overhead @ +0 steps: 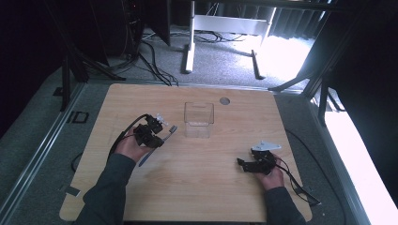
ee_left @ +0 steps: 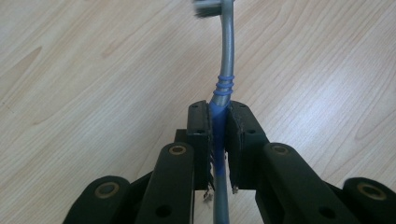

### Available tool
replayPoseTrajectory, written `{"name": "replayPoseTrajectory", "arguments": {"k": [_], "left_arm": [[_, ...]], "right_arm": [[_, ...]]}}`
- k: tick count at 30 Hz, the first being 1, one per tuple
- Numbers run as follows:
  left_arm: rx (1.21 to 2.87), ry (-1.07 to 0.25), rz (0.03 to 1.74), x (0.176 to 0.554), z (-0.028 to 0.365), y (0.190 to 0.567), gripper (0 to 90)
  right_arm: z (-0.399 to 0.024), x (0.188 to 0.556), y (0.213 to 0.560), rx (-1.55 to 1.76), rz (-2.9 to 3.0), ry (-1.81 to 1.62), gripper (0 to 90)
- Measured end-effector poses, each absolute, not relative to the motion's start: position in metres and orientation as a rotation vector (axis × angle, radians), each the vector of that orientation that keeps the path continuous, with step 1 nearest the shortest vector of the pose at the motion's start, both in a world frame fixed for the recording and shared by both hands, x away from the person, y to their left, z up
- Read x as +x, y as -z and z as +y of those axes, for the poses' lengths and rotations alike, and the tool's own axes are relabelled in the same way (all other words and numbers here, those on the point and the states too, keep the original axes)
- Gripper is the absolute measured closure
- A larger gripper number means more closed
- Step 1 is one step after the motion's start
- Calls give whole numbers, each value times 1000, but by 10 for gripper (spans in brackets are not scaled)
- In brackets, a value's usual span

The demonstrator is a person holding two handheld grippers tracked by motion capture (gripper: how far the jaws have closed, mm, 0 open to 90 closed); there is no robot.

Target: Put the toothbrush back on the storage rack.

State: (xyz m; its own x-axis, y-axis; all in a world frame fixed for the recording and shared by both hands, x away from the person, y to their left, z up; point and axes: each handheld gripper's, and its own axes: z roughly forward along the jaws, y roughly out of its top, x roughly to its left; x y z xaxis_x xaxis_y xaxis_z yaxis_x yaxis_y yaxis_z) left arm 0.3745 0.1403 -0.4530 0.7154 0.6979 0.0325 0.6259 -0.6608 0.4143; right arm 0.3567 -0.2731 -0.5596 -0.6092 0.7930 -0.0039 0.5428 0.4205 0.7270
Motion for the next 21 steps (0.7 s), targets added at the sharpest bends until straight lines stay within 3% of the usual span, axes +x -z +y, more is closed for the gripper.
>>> {"name": "replayPoseTrajectory", "arguments": {"k": [21], "left_arm": [[2415,-337,1054,374,150,444,804]], "right_arm": [[-273,357,560,1148,2332,-1003,196]]}}
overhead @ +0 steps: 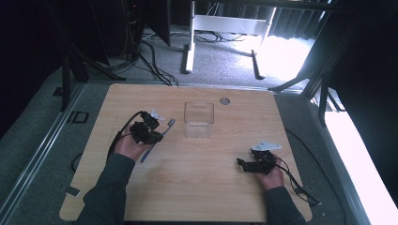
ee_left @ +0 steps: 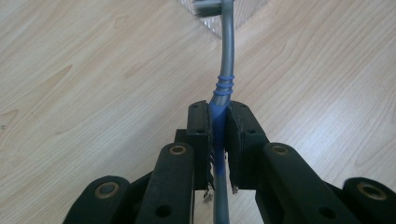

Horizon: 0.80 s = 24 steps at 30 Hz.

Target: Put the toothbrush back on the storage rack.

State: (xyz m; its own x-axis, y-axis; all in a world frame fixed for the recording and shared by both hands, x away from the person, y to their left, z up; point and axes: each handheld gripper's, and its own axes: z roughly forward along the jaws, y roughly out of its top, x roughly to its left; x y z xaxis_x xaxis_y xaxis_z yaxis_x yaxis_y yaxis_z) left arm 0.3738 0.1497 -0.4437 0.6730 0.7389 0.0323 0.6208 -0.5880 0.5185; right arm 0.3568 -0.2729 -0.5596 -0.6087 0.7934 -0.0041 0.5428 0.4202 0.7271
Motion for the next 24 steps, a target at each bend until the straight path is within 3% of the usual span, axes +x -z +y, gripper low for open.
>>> {"name": "replayPoseTrajectory", "arguments": {"k": [24], "left_arm": [[2284,-417,1063,369,155,432,804]], "right_arm": [[-273,357,560,1150,2333,-1003,196]]}}
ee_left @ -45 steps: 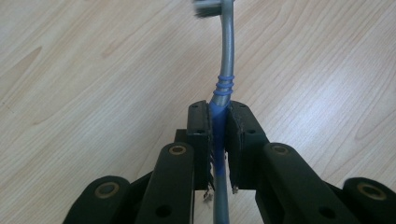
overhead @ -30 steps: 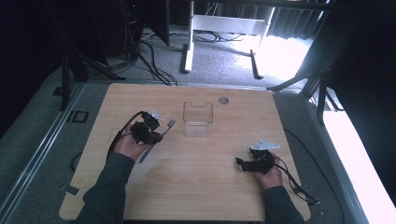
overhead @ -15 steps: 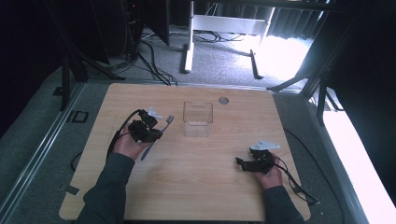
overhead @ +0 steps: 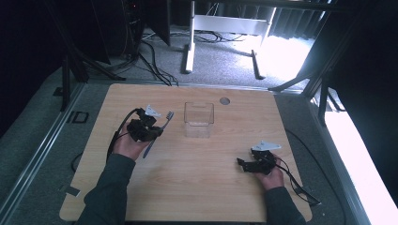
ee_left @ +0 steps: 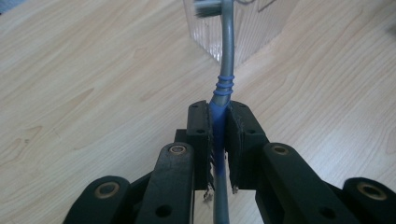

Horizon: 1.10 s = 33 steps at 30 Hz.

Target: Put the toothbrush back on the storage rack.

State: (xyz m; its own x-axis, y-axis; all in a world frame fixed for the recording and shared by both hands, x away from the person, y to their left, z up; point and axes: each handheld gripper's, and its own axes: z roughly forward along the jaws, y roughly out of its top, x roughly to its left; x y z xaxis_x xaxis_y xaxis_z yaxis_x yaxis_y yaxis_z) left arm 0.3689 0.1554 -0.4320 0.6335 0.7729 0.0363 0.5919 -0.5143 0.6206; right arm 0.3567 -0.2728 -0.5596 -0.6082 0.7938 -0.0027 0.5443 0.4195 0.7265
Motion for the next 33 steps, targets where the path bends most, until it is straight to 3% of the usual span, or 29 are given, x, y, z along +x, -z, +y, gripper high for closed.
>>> {"name": "replayPoseTrajectory", "arguments": {"k": [33], "left_arm": [[2116,-481,1012,364,150,425,804]], "right_arm": [[-273,357,560,1149,2332,-1004,196]]}}
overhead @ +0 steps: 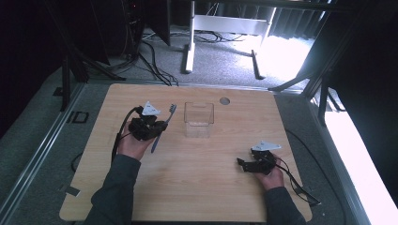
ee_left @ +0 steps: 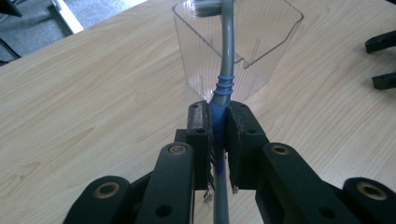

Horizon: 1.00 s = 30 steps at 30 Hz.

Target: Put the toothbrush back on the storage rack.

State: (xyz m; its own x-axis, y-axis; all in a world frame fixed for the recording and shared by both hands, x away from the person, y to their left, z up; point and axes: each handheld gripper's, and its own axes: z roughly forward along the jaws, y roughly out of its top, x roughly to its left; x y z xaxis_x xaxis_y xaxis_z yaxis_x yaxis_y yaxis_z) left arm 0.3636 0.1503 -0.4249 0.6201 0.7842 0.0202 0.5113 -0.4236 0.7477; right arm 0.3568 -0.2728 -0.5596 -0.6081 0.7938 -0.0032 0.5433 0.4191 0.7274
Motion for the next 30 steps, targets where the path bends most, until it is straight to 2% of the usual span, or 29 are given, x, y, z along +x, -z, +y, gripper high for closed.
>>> {"name": "replayPoseTrajectory", "arguments": {"k": [30], "left_arm": [[2038,-475,970,365,147,418,804]], "right_arm": [[-273,357,560,1148,2331,-1005,196]]}}
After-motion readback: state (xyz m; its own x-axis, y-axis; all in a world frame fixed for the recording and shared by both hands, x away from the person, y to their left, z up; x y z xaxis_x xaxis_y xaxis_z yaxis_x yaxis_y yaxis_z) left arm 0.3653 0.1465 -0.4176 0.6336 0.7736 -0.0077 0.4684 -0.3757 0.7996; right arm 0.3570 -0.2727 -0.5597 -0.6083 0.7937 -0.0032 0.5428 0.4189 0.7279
